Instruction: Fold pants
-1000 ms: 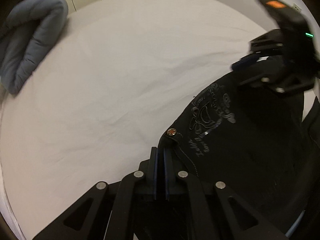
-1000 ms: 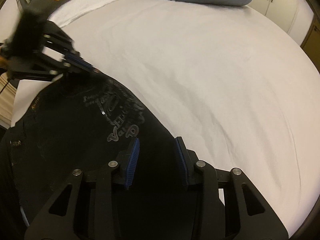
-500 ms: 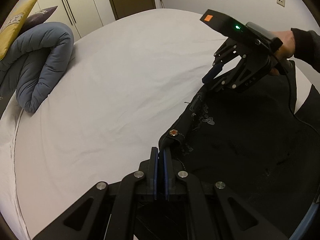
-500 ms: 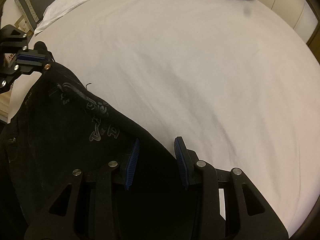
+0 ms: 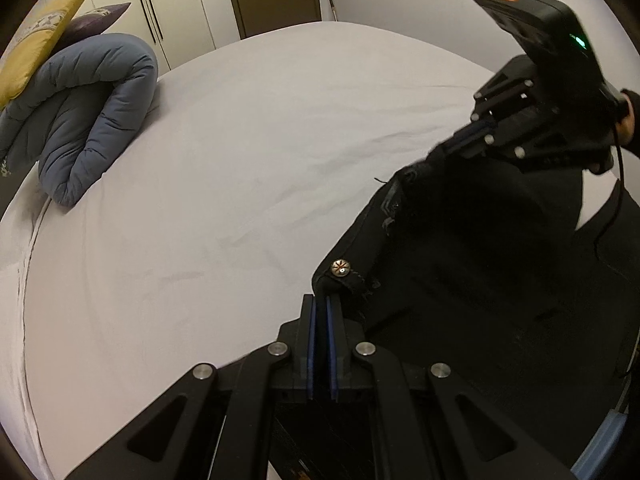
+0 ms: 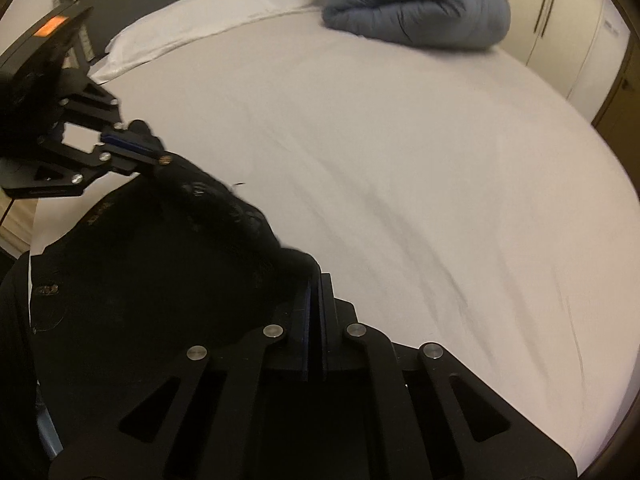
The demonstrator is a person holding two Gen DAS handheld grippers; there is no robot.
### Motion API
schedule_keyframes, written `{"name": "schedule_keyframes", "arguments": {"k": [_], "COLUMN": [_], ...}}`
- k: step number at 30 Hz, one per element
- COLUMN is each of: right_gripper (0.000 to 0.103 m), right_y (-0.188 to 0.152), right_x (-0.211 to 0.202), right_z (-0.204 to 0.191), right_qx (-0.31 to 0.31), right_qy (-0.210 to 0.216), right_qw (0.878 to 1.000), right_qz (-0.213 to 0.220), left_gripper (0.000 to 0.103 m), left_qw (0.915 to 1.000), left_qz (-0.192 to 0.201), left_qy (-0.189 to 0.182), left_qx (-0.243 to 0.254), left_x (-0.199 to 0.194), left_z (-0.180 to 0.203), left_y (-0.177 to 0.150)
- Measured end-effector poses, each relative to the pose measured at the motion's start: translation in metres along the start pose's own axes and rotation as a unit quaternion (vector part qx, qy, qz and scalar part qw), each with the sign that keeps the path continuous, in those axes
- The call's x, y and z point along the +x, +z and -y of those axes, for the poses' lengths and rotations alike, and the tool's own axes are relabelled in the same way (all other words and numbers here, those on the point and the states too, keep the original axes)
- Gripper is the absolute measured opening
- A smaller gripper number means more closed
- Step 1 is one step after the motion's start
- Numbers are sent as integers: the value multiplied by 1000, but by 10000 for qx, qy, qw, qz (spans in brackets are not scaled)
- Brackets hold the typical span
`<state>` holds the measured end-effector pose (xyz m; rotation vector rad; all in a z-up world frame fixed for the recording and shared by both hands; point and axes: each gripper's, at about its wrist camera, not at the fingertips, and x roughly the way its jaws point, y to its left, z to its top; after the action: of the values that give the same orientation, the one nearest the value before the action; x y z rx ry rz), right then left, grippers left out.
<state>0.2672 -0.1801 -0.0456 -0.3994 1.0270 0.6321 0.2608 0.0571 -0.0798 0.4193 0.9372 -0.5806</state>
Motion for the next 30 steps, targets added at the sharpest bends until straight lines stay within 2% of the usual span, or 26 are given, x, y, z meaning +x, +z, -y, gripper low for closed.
{"name": "schedule_keyframes", "arguments": {"k": [5,6,13,19,23,24,25,30], "right_gripper": [2,2,2,2,2,2,2,2], "right_y": [-7,-2,-50,-77,-108,-129,-135,-148], "right_x": [-12,0,-5,-21,-21,-36,-33,-20], "right_z": [-63,-84,-185,-252,-306,-317,-331,-378], "right_qx": [-452,-565,-1464,-1868,-2561,-2632,-2660,-2754], "right_qy": [91,123,-90,-369,-599,-580,-507,-560], "right_qw": [9989,9983,9883,9805,9620,9600,9593,9562], "right_qz": [45,14,-428,-492,-729,-762,-802,-825], "left_gripper": [4,4,4,4,4,4,4,4], "left_qw": [10000,9999,9985,9932,9885,9873,9861,9833], "left_qz": [2,-13,-176,-369,-515,-552,-612,-763], "left_qy": [-60,-77,41,-154,-460,-501,-524,-500], "left_qx": [45,77,518,1096,1346,1403,1454,1572], "left_x": [-19,-23,-48,-58,-63,-64,-64,-64], "left_z": [19,24,56,94,108,111,114,118], "left_y": [-17,-23,-77,-125,-151,-157,-163,-180]}}
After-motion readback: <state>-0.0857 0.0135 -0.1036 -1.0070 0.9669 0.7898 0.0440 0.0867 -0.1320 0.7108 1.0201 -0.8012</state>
